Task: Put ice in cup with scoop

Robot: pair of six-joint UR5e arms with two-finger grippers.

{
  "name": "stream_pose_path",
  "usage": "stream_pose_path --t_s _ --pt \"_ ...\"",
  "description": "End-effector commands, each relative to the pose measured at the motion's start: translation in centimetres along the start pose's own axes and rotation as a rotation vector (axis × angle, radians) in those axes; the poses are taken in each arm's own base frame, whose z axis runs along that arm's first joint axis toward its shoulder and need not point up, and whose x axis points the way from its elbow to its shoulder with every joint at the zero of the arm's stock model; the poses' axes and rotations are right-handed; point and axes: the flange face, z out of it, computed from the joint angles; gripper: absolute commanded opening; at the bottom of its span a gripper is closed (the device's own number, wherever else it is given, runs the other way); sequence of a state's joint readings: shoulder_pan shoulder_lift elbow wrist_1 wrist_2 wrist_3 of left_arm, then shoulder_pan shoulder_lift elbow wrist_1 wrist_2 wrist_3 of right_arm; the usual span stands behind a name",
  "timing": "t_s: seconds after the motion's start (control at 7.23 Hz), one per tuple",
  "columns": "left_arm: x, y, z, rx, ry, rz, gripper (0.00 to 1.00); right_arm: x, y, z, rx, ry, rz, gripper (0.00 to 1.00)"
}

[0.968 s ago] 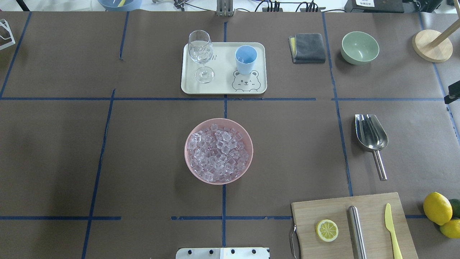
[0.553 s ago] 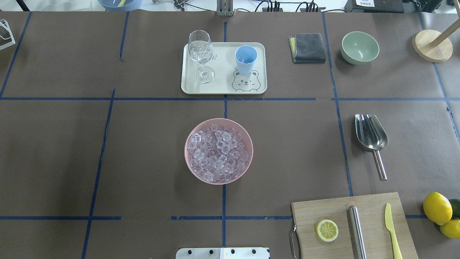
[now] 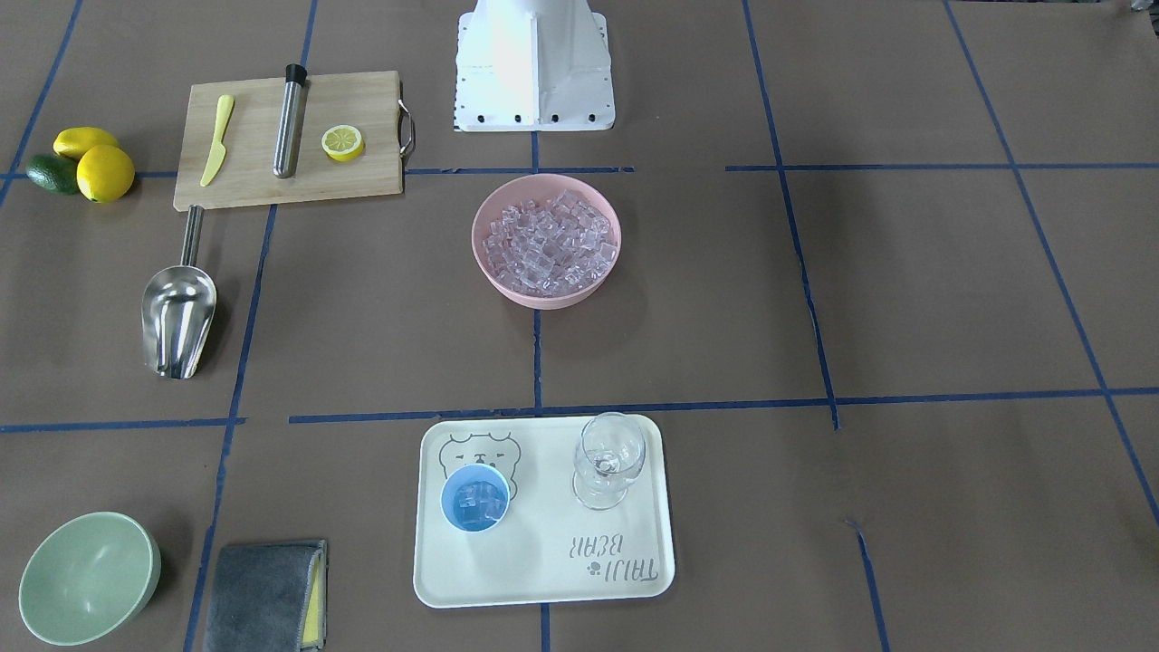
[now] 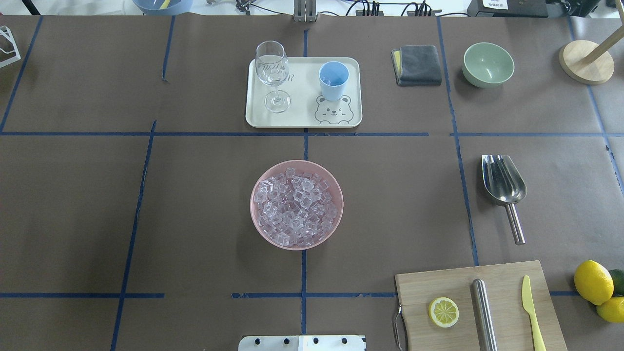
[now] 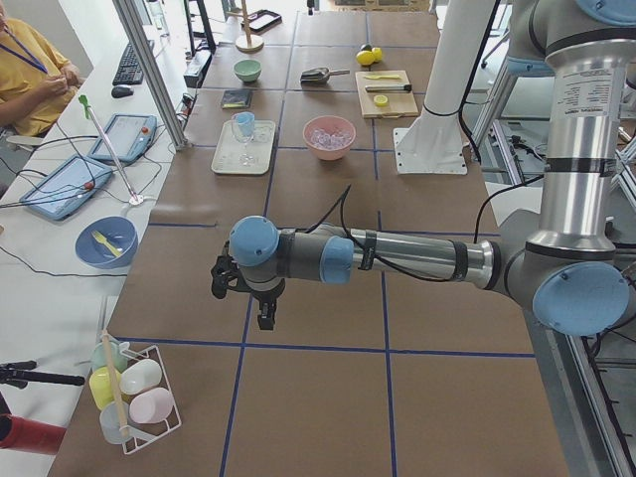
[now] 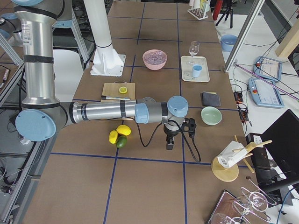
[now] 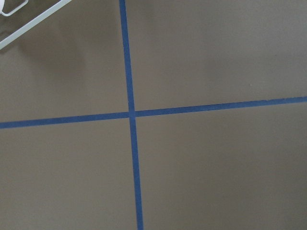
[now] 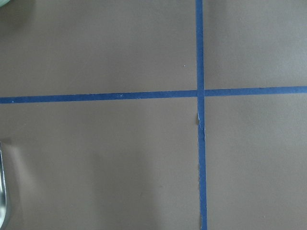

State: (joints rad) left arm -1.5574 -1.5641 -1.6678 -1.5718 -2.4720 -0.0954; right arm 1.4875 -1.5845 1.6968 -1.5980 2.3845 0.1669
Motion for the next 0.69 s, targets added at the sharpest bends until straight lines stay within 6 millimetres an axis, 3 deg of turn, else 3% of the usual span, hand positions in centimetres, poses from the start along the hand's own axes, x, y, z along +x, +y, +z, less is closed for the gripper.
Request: stream_pose_path --t_s 0.0,0.28,0.55 --pt "-1.2 0.1 1.1 0.041 -0.004 0.035 1.00 0.2 -0.7 -0.8 0.014 -0.009 0.006 1.00" --pt "-2.9 1.8 2.0 0.087 -0.041 0.080 1.00 0.5 -0.5 -0.6 0.013 0.000 0.001 1.00" --pt "-2.1 1.0 1.1 0.106 -0.063 0.096 1.00 0.9 -0.1 -0.3 0.010 0.005 -0.001 1.00"
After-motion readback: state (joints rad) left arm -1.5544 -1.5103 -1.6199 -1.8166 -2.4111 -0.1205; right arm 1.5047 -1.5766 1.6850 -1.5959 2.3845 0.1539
